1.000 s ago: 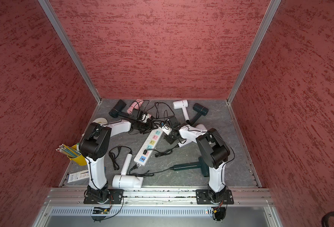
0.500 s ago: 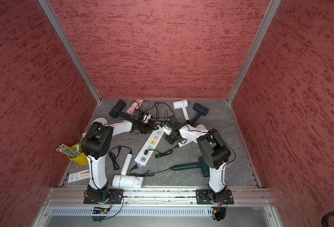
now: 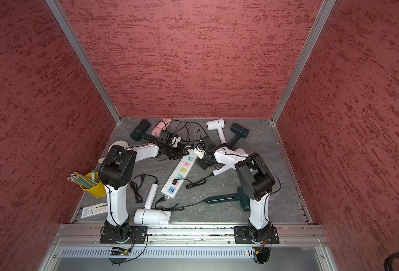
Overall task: Charge the blow dryers
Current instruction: Insert the plug into the socket.
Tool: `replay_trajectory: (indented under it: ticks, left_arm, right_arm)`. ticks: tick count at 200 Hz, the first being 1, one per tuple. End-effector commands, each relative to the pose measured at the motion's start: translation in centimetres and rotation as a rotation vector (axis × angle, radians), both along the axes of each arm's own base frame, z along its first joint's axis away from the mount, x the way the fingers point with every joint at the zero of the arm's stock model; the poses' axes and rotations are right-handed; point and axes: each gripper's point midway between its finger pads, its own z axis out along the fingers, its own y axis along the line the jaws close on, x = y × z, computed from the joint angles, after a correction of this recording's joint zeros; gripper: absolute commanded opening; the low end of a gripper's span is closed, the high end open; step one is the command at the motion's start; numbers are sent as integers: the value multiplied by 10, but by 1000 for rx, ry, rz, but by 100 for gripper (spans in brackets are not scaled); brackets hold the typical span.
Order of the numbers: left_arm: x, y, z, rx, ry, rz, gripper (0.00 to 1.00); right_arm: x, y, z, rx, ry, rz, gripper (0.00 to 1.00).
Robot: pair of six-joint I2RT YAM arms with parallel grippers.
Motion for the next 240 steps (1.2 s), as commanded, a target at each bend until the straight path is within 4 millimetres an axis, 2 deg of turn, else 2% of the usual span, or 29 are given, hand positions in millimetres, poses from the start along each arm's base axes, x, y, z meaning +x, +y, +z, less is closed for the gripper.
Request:
replay_trajectory:
  ticks: [1, 83, 108, 129, 161, 240]
  left_arm:
    - [-3, -21, 8, -43, -23, -69, 45]
    - [-2, -20, 8, -37, -27, -69, 45]
    - [-2, -21, 8, -35, -27, -70, 45]
    - [-1, -21, 9, -37, -28, -69, 45]
    - [-2, -21, 10, -39, -29, -72, 45]
    - [-3, -25, 9, -50, -25, -86, 45]
  right_arm:
    - [2, -2, -3, -2, 8, -13, 0]
    - [-15, -11, -13, -38, 73, -5, 0]
    - [-19, -13, -10, -36, 69, -12, 0]
    - [-16, -12, -6, -27, 52, -15, 0]
    - [-8, -11, -12, -40, 48, -13, 0]
    - [6, -1, -4, -13, 8, -9, 0]
